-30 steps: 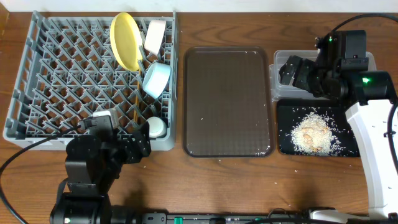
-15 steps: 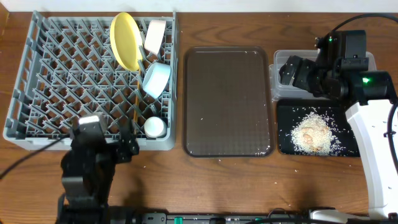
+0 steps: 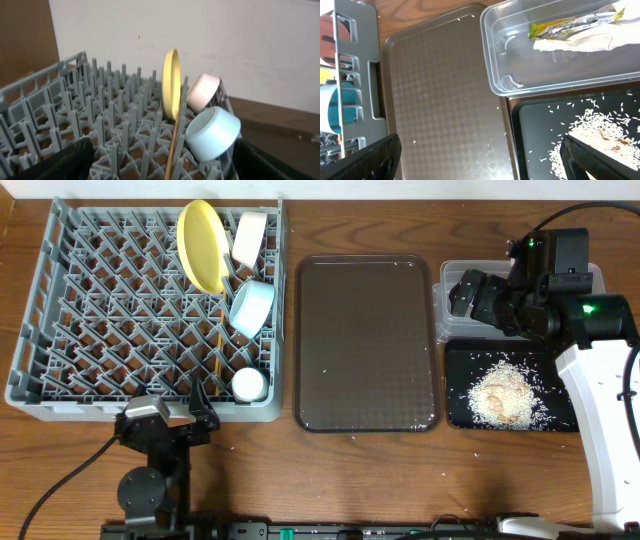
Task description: Sort waste into correct bins and load items into the dishwasher
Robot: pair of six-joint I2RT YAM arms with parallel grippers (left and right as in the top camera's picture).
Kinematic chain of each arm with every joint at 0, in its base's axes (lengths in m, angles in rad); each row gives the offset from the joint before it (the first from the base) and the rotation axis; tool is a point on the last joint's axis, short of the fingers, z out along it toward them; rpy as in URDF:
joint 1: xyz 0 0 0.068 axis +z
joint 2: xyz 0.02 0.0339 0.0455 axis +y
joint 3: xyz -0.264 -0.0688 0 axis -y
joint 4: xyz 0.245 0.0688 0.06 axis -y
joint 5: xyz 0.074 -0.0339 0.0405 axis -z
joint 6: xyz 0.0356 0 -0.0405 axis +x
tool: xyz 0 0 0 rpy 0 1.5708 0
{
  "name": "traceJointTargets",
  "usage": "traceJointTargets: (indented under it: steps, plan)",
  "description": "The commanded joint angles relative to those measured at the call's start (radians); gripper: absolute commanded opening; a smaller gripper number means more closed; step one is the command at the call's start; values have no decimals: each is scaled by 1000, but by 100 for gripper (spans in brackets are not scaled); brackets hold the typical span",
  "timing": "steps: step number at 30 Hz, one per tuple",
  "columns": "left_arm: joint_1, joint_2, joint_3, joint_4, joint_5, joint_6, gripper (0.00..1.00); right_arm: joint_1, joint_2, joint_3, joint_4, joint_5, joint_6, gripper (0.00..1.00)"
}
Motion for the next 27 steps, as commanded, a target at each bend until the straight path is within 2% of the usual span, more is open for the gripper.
traceJointTargets:
  steps: [1,9,27]
  plan:
    - [6,-37,-70,69,-4,12,89,3,1,5,-1,3,-6,99]
    - [11,-60,-163,131,-5,13,89,3,1,5,-1,3,-6,99]
    - [18,-60,-229,77,-5,12,89,3,1,5,-1,3,-6,99]
